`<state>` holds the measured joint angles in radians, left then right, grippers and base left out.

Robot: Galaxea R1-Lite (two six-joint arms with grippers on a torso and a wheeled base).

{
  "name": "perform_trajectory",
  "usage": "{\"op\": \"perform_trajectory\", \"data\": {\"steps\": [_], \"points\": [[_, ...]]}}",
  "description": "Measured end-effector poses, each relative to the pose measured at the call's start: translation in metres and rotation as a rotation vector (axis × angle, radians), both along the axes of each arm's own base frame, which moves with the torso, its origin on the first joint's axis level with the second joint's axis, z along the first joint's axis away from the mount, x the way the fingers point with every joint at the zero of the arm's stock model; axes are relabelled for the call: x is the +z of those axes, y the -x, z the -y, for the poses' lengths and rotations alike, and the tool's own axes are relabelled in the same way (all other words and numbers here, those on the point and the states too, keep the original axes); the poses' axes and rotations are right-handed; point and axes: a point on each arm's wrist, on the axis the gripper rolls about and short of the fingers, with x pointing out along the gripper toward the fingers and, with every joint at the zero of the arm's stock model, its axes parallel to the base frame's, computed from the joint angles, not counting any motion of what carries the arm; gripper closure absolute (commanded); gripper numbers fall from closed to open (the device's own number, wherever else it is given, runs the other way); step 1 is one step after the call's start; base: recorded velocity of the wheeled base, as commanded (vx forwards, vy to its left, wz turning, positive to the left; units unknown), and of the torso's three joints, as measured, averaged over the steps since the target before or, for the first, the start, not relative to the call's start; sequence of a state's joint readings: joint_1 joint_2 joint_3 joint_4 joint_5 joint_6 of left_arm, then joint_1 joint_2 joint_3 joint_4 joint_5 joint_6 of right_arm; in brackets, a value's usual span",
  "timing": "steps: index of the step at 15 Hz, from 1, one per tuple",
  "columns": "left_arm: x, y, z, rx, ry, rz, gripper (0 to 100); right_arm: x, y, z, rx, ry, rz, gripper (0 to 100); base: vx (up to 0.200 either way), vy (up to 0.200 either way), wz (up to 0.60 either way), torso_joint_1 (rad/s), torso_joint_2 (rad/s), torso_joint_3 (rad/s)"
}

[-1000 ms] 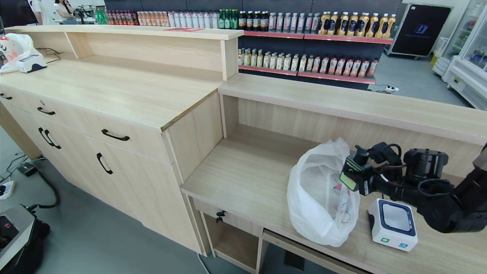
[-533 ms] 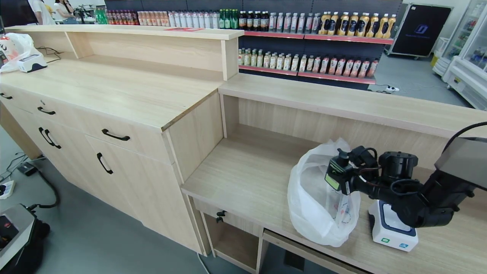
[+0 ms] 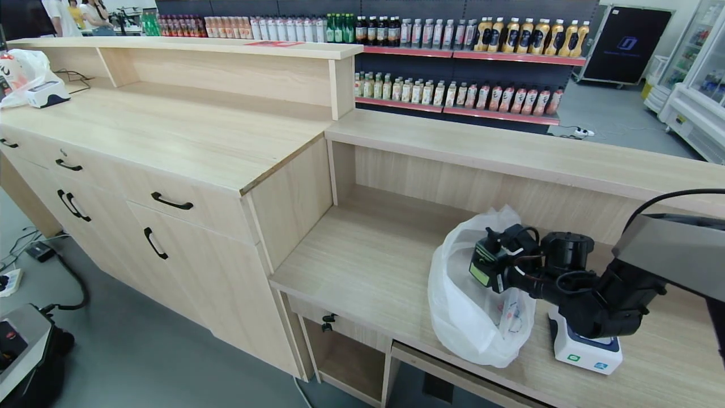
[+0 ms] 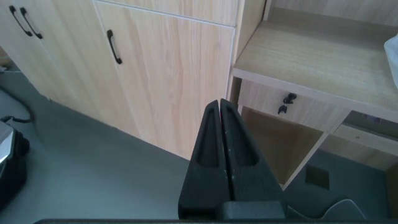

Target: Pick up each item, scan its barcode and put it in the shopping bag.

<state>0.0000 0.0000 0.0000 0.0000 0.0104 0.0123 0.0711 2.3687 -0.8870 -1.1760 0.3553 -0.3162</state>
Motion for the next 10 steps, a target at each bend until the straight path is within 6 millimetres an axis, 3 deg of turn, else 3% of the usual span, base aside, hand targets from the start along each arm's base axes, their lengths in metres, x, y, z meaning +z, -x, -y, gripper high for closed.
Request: {"op": "perform_trajectory", "data": {"steps": [10], "points": [[0.000,0.000,0.000,0.000,0.000,0.000,100,-0.016,-0.003,-0.001,0.002,0.004,-0.027,100,0.000,0.000,0.00,0.000,0.00,0.000]]}}
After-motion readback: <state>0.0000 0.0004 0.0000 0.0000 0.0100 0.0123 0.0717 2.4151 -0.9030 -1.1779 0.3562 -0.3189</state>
